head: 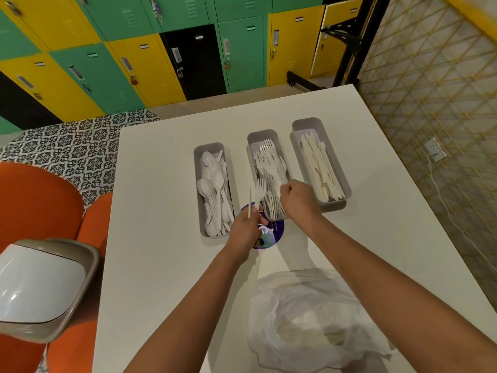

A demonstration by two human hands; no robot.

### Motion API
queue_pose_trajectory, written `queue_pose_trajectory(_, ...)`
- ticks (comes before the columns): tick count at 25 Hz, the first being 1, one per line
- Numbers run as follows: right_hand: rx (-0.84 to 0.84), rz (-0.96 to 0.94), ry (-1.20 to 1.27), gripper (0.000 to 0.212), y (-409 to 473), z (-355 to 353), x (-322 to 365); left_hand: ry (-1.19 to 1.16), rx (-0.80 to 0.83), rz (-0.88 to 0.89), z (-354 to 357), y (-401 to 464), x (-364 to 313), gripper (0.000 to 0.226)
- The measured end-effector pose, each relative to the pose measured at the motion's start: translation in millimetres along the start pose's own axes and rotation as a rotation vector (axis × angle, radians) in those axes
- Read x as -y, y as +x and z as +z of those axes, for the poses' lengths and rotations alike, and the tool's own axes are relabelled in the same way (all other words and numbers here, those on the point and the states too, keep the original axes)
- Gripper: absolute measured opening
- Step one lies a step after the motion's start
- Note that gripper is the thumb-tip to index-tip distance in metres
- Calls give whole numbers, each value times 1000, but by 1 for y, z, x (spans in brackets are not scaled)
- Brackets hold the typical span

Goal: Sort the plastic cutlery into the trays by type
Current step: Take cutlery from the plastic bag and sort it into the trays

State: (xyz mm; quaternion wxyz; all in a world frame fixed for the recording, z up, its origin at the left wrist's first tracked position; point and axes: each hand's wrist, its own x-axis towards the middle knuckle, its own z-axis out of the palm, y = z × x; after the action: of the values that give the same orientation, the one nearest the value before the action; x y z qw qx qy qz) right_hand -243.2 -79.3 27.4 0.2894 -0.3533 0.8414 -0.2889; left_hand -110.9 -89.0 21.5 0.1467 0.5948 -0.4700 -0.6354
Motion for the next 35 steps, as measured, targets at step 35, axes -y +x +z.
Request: queue_pose_trajectory(35,162,28,3,11,8,-4,8,-165,-108,-48,-4,-1,-1,22)
